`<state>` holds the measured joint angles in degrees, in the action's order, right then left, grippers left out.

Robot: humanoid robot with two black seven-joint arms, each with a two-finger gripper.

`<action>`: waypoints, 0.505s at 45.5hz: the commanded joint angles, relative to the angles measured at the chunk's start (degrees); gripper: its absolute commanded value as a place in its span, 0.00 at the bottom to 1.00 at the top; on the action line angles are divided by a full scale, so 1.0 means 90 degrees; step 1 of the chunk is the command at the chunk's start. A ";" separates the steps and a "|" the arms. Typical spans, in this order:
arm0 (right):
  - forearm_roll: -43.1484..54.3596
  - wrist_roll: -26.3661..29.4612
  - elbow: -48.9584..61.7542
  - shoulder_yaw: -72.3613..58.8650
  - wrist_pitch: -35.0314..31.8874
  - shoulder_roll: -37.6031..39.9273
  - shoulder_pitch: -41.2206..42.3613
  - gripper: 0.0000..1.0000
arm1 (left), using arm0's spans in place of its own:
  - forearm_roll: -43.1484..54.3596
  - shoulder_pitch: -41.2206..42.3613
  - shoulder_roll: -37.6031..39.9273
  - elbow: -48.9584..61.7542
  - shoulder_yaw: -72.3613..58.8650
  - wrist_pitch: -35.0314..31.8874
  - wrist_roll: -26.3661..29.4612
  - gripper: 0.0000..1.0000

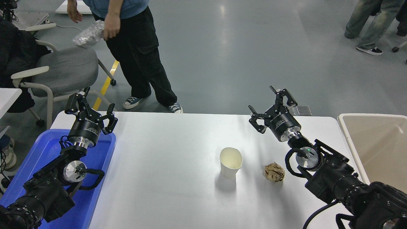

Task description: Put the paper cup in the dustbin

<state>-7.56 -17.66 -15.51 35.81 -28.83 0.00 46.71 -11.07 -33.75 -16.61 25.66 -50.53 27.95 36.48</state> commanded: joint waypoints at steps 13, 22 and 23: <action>0.0097 0.0019 -0.0025 -0.0053 -0.0029 0.0000 0.0132 1.00 | -0.0001 -0.0010 -0.0020 0.0000 0.0077 0.0000 0.0009 1.00; 0.0244 0.0019 -0.0766 -0.0639 -0.0049 0.0195 0.0142 1.00 | -0.0001 -0.0010 -0.0020 0.0000 0.0087 0.0000 -0.0001 1.00; 0.0273 0.0019 -0.0873 -0.0707 -0.0049 0.0253 0.0142 1.00 | -0.0001 -0.0010 -0.0020 0.0000 0.0087 0.0000 0.0009 1.00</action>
<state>-6.45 -17.54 -17.50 33.67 -29.11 0.22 47.76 -11.09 -33.83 -16.76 25.66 -49.90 27.95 36.55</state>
